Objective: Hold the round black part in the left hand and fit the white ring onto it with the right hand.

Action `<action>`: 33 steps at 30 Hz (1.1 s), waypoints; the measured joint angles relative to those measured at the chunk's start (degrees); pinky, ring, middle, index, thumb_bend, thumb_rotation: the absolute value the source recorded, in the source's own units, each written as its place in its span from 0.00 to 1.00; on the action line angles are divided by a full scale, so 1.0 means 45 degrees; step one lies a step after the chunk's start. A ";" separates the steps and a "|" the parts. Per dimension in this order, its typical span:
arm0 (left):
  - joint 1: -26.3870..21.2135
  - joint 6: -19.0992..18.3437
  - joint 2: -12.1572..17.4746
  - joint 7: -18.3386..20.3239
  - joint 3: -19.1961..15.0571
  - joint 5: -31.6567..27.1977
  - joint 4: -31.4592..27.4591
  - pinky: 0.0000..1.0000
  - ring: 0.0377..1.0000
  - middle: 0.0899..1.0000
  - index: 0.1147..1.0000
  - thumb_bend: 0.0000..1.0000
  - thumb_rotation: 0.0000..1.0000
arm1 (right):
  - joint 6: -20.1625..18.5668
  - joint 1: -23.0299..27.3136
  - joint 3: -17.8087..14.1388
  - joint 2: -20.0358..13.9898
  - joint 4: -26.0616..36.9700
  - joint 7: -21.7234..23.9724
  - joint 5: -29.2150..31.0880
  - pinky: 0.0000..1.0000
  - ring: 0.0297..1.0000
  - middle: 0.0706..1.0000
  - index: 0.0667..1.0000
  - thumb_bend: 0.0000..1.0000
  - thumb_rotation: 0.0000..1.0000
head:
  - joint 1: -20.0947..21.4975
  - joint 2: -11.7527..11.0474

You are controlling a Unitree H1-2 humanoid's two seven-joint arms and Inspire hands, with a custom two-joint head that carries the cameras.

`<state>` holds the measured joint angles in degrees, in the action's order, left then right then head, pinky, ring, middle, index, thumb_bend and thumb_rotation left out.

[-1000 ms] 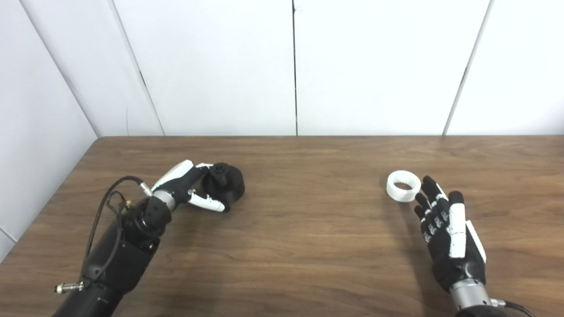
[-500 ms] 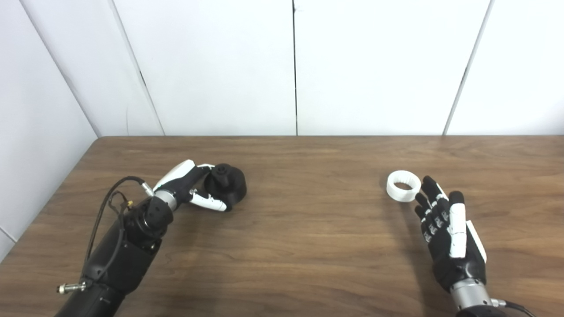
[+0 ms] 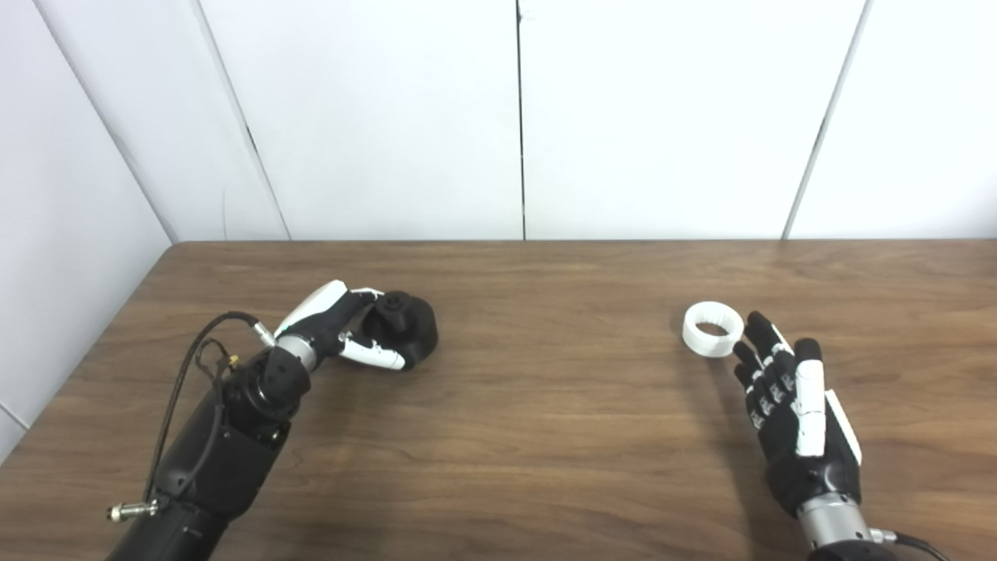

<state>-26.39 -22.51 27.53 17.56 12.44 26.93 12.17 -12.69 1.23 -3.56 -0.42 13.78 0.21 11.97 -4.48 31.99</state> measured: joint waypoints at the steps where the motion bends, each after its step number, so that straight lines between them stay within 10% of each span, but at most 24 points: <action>1: 0.0000 0.0004 0.0000 -0.0001 0.0001 0.0004 -0.0001 0.97 1.00 0.96 0.77 0.89 0.26 | 0.0000 0.0001 0.0005 -0.0008 0.0000 0.0000 -0.0010 1.00 0.97 0.97 0.93 0.61 1.00 | 0.0019 0.0000; 33: 0.0525 -0.0328 -0.0277 -0.0218 -0.0112 0.0114 -0.0847 1.00 1.00 0.95 0.70 0.89 0.24 | -0.0060 0.0009 0.0033 -0.0318 0.0137 0.0006 0.0002 1.00 0.97 0.97 0.93 0.62 1.00 | -0.0020 0.0156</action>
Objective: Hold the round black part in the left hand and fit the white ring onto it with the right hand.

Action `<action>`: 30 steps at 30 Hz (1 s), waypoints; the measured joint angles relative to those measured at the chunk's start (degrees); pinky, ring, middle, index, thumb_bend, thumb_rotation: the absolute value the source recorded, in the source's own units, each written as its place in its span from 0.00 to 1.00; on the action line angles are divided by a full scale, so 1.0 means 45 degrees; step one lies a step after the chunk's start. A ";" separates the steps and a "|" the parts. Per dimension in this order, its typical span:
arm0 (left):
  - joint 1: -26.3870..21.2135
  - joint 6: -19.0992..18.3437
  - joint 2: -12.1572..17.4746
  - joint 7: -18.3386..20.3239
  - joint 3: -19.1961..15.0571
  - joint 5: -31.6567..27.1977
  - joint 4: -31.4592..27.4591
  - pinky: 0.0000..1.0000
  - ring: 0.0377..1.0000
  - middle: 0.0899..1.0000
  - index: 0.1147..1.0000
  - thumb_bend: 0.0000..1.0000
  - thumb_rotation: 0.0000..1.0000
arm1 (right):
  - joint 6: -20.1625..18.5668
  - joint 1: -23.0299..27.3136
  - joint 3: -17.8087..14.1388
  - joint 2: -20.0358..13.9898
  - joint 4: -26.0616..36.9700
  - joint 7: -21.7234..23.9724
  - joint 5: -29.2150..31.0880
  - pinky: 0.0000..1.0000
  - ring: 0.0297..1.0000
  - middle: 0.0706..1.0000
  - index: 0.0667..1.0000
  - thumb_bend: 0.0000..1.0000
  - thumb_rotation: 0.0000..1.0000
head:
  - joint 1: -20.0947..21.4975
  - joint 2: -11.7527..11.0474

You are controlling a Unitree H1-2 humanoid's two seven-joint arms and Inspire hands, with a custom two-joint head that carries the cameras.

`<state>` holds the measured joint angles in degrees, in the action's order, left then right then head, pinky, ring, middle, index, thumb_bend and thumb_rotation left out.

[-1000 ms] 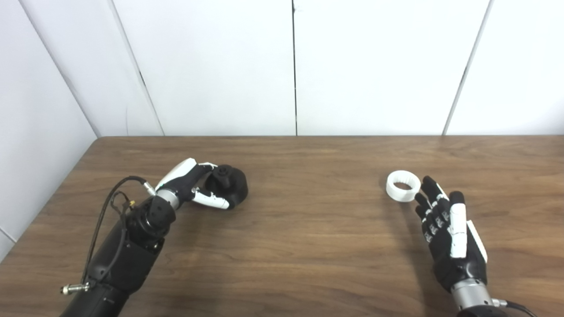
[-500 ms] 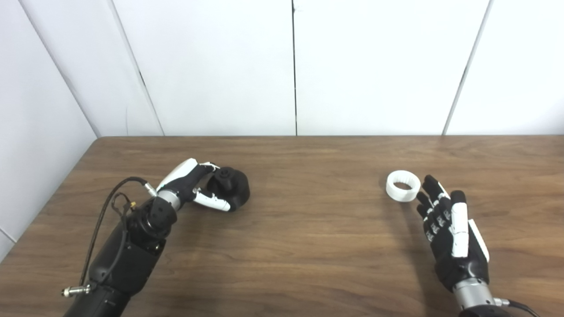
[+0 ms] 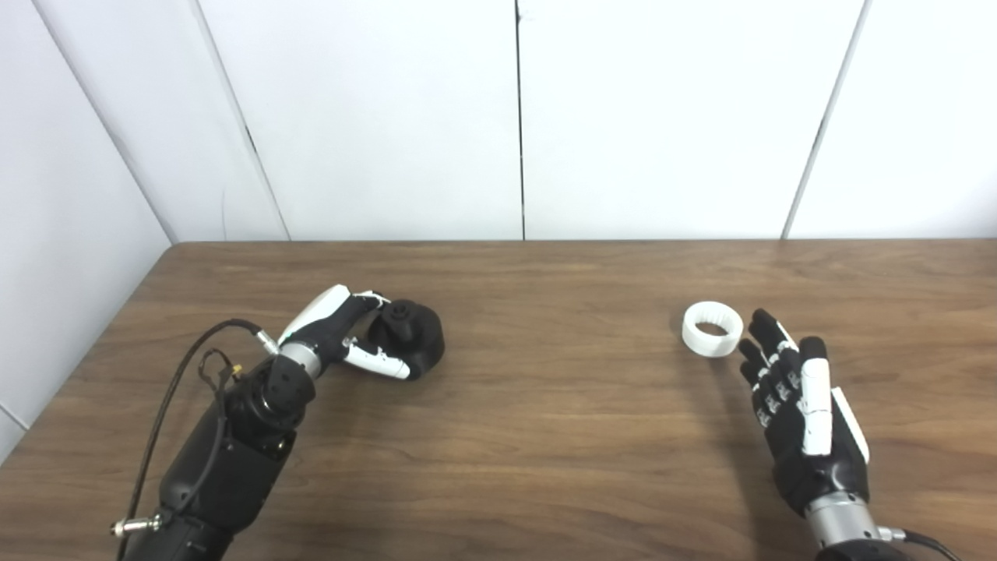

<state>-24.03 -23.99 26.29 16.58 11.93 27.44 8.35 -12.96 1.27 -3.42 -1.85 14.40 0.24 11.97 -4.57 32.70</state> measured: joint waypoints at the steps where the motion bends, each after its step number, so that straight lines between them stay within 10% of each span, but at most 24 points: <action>1: 0.0062 0.0001 -0.0002 -0.0002 0.0063 0.0020 -0.0136 1.00 1.00 0.95 0.70 0.89 0.24 | -0.0025 0.0000 0.0000 -0.0016 0.0000 0.0000 0.0000 1.00 0.97 0.97 0.93 0.62 1.00 | -0.0019 0.0019; 30: 0.2462 -0.0092 -0.1164 0.0134 0.1234 0.1138 -0.4180 0.94 1.00 0.95 0.70 0.90 0.26 | -0.0459 0.0004 0.0193 -0.0213 0.0240 0.0090 0.0018 1.00 0.98 0.97 0.95 0.61 1.00 | -0.0039 0.0195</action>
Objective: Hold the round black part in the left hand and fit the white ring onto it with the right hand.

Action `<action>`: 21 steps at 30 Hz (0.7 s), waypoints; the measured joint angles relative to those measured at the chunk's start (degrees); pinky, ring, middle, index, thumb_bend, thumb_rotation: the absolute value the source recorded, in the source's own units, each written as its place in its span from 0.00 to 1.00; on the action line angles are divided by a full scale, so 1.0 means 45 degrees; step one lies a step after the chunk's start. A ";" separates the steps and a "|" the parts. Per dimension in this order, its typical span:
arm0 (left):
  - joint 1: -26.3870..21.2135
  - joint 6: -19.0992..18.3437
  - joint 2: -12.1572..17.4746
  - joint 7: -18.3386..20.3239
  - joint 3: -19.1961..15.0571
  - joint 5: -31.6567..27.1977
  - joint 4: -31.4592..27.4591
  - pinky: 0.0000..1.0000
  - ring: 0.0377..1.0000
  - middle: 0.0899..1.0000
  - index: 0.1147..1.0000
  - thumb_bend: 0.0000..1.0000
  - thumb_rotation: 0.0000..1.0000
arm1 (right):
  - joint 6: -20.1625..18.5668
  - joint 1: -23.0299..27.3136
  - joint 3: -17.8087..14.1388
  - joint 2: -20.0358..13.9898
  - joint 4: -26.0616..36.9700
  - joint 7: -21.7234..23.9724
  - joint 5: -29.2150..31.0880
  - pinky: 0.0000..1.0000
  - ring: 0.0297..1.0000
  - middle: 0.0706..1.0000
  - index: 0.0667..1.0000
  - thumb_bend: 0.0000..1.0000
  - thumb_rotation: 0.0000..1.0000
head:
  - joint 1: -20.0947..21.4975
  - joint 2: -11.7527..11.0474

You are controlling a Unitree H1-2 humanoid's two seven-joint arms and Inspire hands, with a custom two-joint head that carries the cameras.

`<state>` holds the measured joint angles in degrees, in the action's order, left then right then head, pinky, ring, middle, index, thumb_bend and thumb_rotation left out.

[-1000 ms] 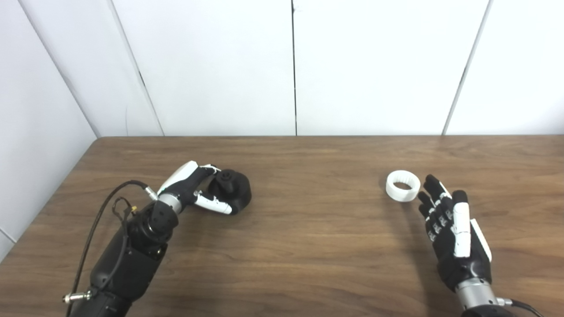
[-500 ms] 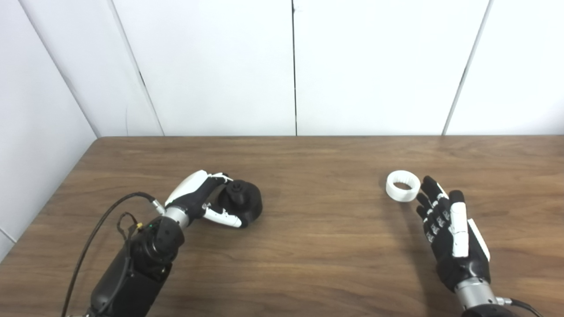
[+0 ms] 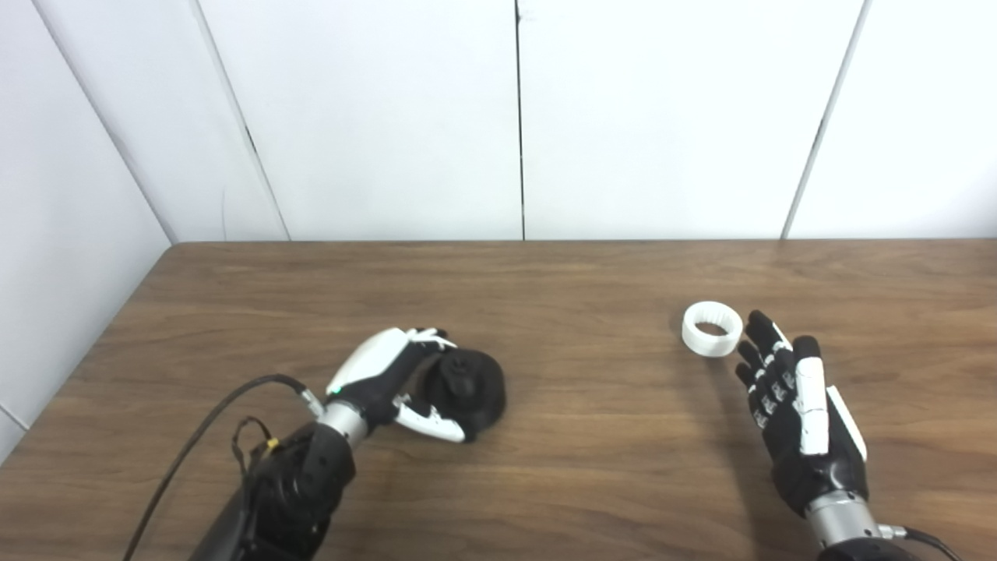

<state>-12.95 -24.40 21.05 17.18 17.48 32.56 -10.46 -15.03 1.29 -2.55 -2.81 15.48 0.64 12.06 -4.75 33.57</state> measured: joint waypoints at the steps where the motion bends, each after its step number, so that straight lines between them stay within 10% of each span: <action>1: 0.0042 -0.0010 -0.0187 -0.0022 -0.0001 0.0046 -0.0026 0.94 1.00 0.95 0.70 0.90 0.26 | -0.0006 0.0000 0.0000 0.0002 0.0001 -0.0002 -0.0008 1.00 0.98 0.98 0.95 0.61 1.00 | 0.0000 0.0001; 21: 0.0427 -0.0062 -0.1778 -0.0108 0.1511 0.1622 -0.0727 0.90 1.00 0.95 0.68 0.93 0.27 | -0.0241 -0.0039 0.0039 0.0170 0.0180 -0.0090 -0.0100 1.00 0.98 0.98 0.94 0.62 1.00 | 0.0196 0.0176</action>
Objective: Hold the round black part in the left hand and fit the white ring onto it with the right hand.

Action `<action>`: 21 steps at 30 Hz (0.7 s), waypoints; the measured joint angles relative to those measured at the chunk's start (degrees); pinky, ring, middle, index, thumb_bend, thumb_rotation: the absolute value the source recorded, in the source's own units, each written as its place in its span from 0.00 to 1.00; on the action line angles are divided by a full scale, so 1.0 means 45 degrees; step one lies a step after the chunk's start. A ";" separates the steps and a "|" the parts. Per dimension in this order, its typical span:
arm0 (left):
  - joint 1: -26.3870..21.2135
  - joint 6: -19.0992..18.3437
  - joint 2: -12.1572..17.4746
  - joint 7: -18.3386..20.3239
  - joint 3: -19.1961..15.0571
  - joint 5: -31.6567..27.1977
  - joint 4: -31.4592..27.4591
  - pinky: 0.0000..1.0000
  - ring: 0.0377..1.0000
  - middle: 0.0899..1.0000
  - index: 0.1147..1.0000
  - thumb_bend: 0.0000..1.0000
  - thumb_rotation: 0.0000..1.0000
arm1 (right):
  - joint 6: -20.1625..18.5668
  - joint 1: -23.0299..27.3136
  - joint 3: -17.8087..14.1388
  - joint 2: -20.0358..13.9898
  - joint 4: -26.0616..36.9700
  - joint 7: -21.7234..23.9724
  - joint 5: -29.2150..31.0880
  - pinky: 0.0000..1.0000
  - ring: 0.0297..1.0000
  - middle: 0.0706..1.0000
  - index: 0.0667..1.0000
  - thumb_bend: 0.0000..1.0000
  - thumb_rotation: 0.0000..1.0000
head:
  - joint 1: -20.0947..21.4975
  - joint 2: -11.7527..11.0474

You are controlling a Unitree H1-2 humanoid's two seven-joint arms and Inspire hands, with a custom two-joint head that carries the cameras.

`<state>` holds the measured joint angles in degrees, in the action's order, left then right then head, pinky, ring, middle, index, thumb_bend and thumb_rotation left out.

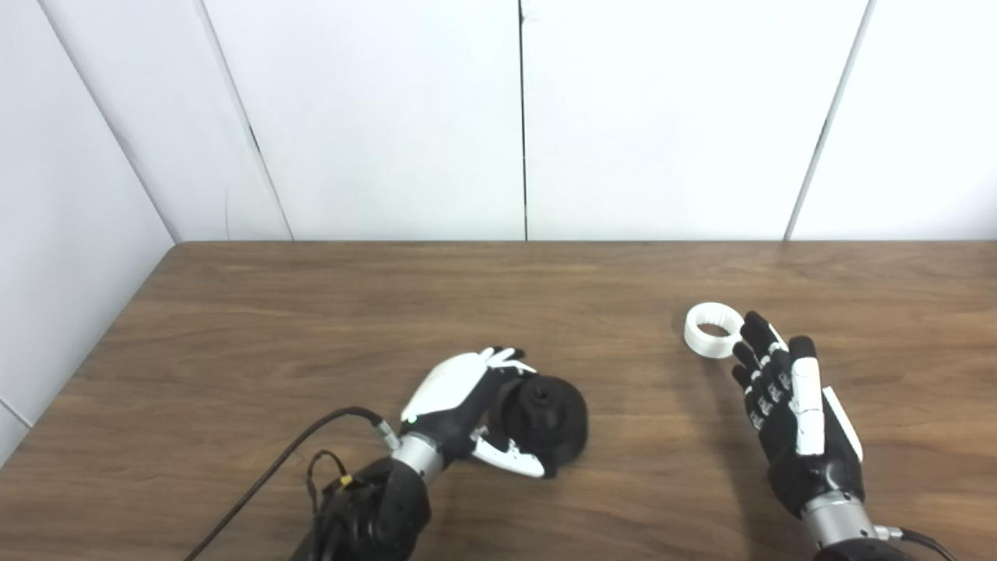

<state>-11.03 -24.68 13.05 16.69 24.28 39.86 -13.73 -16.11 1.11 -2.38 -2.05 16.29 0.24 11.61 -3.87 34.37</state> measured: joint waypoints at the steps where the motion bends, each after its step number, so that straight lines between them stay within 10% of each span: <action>1: 0.0016 -0.0001 -0.0045 0.0008 0.0066 0.0123 -0.0027 0.90 1.00 0.95 0.68 0.93 0.27 | 0.0000 0.0000 -0.0002 0.0005 0.0002 0.0000 -0.0004 1.00 0.98 0.98 0.94 0.62 1.00 | 0.0000 0.0000; 21: 0.1078 0.0018 -0.0228 0.0884 0.0398 0.0495 -0.1331 0.96 1.00 0.97 0.70 0.91 0.23 | -0.0226 0.0014 -0.0027 0.0164 0.0257 -0.0060 -0.0163 1.00 0.99 0.98 0.94 0.59 1.00 | 0.0117 0.0137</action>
<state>-6.18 -24.60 12.02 20.67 26.07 42.09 -19.72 -17.13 1.17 -2.50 -1.31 17.45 -0.03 10.87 -3.34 34.98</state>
